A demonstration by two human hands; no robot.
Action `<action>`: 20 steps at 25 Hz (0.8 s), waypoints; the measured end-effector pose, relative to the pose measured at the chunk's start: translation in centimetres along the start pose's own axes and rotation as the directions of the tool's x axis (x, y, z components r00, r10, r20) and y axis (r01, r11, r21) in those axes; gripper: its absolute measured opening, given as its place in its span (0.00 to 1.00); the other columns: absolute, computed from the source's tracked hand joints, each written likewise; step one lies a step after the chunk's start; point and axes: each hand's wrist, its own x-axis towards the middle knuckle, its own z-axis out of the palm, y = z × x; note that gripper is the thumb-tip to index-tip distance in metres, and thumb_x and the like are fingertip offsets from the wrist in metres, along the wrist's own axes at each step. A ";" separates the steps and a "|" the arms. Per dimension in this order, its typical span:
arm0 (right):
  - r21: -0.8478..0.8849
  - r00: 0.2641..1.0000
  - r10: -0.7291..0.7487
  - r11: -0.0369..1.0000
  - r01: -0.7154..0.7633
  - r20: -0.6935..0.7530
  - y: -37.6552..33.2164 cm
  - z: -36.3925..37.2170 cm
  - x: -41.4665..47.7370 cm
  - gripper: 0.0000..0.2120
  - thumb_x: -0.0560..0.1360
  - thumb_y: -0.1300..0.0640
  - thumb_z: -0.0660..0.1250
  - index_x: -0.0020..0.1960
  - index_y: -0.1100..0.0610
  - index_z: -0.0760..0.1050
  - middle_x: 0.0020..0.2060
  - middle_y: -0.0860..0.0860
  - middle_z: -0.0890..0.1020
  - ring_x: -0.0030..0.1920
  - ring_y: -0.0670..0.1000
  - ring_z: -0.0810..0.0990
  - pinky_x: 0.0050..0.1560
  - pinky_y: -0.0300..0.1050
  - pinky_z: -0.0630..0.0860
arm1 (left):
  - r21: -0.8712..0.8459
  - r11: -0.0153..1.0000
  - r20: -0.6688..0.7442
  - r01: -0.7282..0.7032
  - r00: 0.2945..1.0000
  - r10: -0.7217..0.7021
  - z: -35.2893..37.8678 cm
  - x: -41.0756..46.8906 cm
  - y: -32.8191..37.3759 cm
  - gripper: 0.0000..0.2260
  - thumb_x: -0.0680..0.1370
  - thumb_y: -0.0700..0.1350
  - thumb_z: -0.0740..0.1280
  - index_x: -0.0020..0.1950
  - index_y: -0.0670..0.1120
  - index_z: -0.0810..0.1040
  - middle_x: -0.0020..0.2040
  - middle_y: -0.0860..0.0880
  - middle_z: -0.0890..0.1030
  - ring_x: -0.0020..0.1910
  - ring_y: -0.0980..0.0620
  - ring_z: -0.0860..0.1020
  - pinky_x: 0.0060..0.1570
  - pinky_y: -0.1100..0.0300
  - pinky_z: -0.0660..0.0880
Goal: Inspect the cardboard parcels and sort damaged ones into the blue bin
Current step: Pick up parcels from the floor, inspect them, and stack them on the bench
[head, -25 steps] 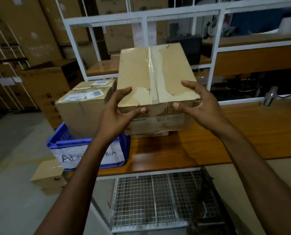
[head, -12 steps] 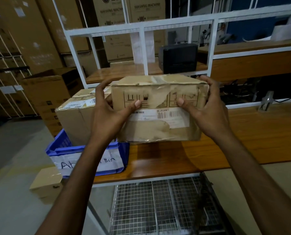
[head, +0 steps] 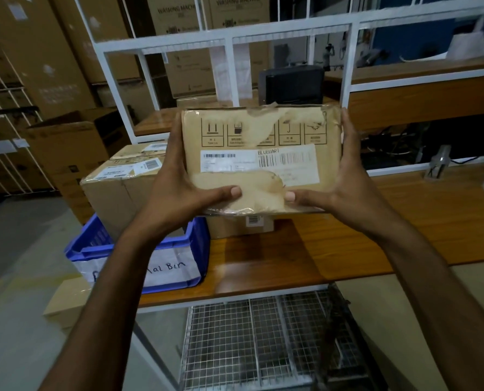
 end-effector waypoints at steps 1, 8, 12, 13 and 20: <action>-0.012 1.000 -0.009 1.000 0.009 0.019 0.1 0.0 0.1 0.69 0.61 0.48 0.85 0.83 0.39 0.36 0.82 0.42 0.58 0.78 0.43 0.63 0.77 0.55 0.65 | 0.008 1.000 0.032 -0.005 0.999 0.005 -0.1 0.2 -0.3 0.59 0.68 0.48 0.85 0.86 0.59 0.47 0.77 0.55 0.72 0.73 0.58 0.75 0.69 0.46 0.78; 0.037 0.996 -0.017 0.999 0.014 0.090 1.0 -0.1 0.7 0.70 0.63 0.55 0.86 0.83 0.40 0.35 0.81 0.40 0.54 0.78 0.41 0.60 0.74 0.46 0.65 | -0.037 0.999 0.081 0.022 0.997 -0.019 0.5 -0.3 -0.8 0.62 0.69 0.43 0.83 0.85 0.61 0.40 0.83 0.61 0.60 0.75 0.69 0.67 0.70 0.62 0.75; -0.001 0.990 -0.021 1.000 0.022 0.142 1.0 -0.8 1.3 0.65 0.61 0.50 0.85 0.84 0.40 0.45 0.78 0.35 0.57 0.74 0.36 0.62 0.69 0.35 0.67 | 0.095 0.995 0.259 -0.029 0.966 0.004 -0.9 0.1 -0.6 0.54 0.66 0.47 0.84 0.85 0.60 0.57 0.83 0.60 0.59 0.74 0.76 0.61 0.64 0.77 0.68; -0.010 0.990 -0.016 1.000 0.018 0.142 1.0 -0.7 1.3 0.62 0.61 0.48 0.84 0.83 0.39 0.49 0.76 0.34 0.60 0.70 0.32 0.65 0.67 0.34 0.68 | 0.118 0.992 0.243 -0.045 0.970 0.015 -0.8 0.0 -0.6 0.51 0.66 0.47 0.84 0.84 0.58 0.61 0.83 0.58 0.61 0.72 0.77 0.62 0.63 0.77 0.69; -0.037 0.991 -0.035 0.999 0.040 0.131 1.8 -0.7 2.1 0.52 0.60 0.41 0.83 0.80 0.41 0.64 0.71 0.35 0.69 0.68 0.32 0.69 0.66 0.36 0.73 | 0.084 0.996 0.046 -0.042 0.998 0.038 -0.1 0.3 -0.4 0.33 0.68 0.54 0.81 0.72 0.58 0.78 0.72 0.65 0.74 0.69 0.72 0.71 0.66 0.65 0.77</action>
